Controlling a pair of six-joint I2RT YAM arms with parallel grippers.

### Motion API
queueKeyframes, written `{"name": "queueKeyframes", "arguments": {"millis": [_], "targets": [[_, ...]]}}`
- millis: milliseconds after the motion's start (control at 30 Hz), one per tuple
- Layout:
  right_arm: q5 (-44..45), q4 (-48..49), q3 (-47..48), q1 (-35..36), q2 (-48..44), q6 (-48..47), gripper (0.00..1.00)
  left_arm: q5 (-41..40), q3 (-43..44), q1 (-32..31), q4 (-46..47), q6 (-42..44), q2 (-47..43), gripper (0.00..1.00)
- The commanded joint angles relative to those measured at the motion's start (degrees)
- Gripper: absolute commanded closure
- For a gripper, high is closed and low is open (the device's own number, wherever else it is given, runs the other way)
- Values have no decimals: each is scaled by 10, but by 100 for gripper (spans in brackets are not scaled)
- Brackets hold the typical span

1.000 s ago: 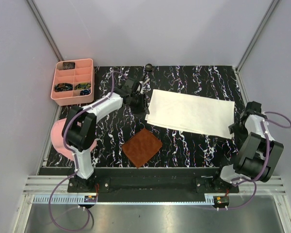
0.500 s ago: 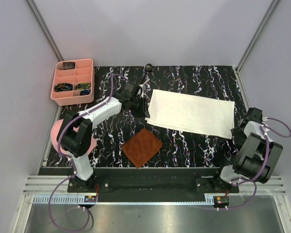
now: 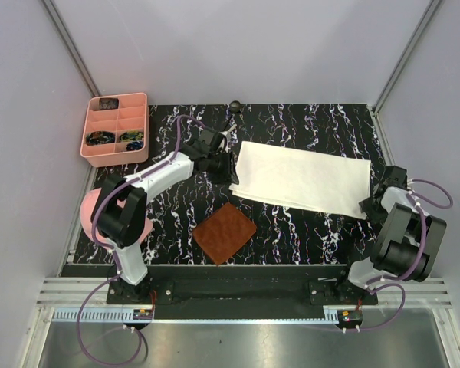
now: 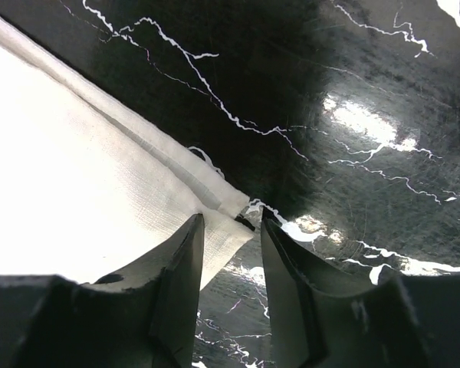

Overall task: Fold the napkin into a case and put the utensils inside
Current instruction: Smooth out the rectangle-folded napkin at the center of the board.

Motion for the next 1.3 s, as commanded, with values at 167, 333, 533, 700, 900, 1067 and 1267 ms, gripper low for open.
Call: {"name": "queueKeyframes", "arguments": {"millis": [167,333,533,700,900,1067,1267], "targets": [[-3,-49,32,10,33,-8,71,-43,31,1,-10,10,-4,63],[6,-50,36,11,35,-8,87,-52,40,2,-28,18,1,59],[-6,-64,47,11,-18,-26,100,-91,28,4,-40,32,10,52],[-37,-86,79,11,-44,-43,100,-106,31,13,-47,22,40,52],[-45,-96,91,13,-55,-45,100,-117,50,18,-48,14,77,56],[-43,-97,96,14,-64,-52,100,-94,84,18,-38,-7,122,58],[-40,-96,97,16,-66,-59,100,-84,105,18,-26,-32,147,58]]}}
